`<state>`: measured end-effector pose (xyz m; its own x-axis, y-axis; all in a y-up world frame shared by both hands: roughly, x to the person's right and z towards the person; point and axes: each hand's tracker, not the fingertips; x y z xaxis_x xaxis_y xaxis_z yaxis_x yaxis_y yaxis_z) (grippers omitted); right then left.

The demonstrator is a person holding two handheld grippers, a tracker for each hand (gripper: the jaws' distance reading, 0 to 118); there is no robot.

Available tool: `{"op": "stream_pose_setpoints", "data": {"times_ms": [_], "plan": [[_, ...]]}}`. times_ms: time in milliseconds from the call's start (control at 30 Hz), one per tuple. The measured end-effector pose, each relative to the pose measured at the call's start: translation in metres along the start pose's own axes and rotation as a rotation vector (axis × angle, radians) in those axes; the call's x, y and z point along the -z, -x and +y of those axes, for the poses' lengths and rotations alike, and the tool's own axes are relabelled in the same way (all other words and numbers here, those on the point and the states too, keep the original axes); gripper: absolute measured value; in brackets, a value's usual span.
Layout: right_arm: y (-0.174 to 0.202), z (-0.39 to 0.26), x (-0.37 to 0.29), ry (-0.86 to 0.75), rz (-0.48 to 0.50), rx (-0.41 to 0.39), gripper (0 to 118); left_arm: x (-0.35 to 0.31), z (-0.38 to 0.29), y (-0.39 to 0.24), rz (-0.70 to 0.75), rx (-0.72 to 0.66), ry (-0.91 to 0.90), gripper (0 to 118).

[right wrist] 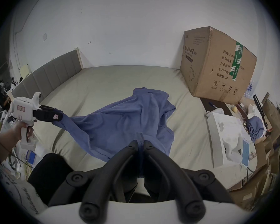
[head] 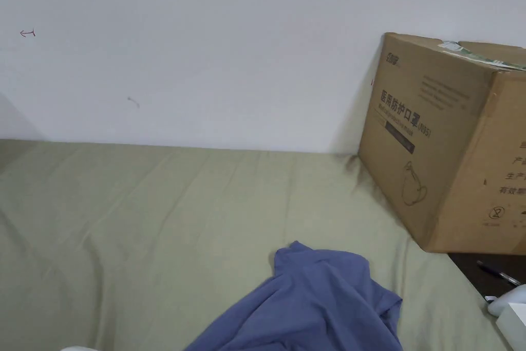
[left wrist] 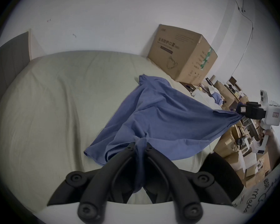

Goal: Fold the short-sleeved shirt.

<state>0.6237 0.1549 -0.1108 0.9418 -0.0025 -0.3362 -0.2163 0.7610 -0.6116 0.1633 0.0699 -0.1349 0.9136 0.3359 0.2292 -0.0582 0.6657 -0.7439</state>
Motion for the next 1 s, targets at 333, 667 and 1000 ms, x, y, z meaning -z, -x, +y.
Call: {"op": "stream_pose_setpoints", "data": {"times_ms": [333, 667, 1000], "plan": [[-0.017, -0.02, 0.151, 0.304, -0.002, 0.041, 5, 0.072, -0.014, 0.027, 0.123, -0.105, 0.251, 10], [-0.022, -0.023, 0.162, 0.301, 0.084, 0.281, 106, 0.026, -0.023, 0.039, 0.119, -0.271, 0.13, 118], [0.024, -0.012, 0.035, -0.155, 0.259, 0.253, 83, -0.129, -0.034, 0.004, 0.139, -0.457, -0.403, 106]]}}
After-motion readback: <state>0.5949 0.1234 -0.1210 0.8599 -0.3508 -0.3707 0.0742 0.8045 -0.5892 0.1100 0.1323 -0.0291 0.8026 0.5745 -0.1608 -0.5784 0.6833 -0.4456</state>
